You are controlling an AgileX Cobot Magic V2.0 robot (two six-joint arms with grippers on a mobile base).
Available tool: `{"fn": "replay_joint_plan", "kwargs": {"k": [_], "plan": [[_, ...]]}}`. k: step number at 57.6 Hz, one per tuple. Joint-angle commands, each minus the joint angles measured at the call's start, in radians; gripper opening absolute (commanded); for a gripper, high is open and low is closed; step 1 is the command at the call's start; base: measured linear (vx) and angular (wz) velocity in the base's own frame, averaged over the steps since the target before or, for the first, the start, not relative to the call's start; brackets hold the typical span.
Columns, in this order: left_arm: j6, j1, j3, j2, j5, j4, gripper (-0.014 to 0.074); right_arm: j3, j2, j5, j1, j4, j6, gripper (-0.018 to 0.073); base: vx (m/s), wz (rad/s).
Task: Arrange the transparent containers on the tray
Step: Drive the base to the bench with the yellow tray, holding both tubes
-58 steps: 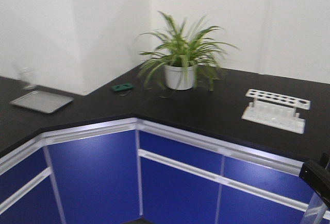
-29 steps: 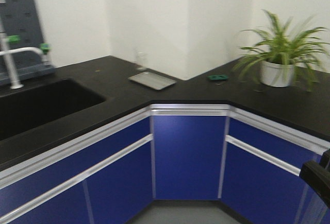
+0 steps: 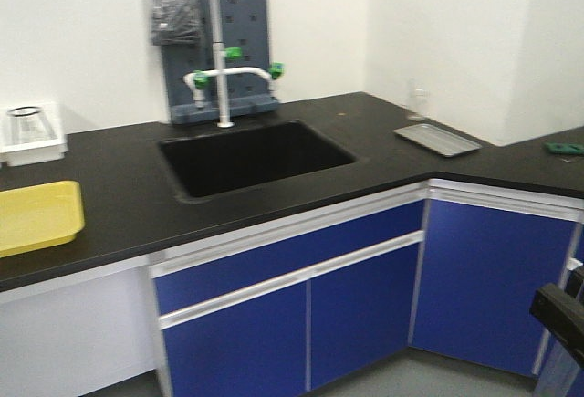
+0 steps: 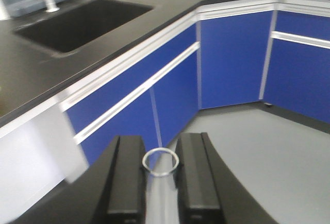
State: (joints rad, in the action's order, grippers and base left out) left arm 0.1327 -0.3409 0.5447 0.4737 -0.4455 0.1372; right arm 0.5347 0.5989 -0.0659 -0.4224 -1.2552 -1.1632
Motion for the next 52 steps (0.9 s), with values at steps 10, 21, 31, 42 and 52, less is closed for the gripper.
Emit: {"fn": "replay_joint_plan", "kwargs": {"k": [10, 21, 31, 42, 52], "plan": [[0.000, -0.007, 0.027, 0.002, 0.087, 0.011, -0.0001, 0.030, -0.001, -0.026, 0.004, -0.006, -0.001, -0.0011, -0.08, 0.51], [0.000, -0.007, 0.027, 0.002, 0.087, 0.011, -0.0001, 0.030, -0.001, -0.026, 0.004, -0.006, -0.001, -0.0011, -0.01, 0.52], [0.000, -0.007, 0.027, 0.002, 0.087, 0.011, -0.0001, 0.030, -0.001, -0.026, 0.004, -0.006, -0.001, -0.0011, 0.09, 0.55], [0.000, -0.007, 0.027, 0.002, 0.087, 0.011, -0.0001, 0.030, -0.001, -0.026, 0.004, -0.006, 0.000, -0.0011, 0.17, 0.59], [0.000, -0.007, 0.027, 0.002, 0.087, 0.011, -0.0001, 0.030, -0.001, -0.026, 0.004, -0.006, 0.000, -0.0011, 0.23, 0.52]]}}
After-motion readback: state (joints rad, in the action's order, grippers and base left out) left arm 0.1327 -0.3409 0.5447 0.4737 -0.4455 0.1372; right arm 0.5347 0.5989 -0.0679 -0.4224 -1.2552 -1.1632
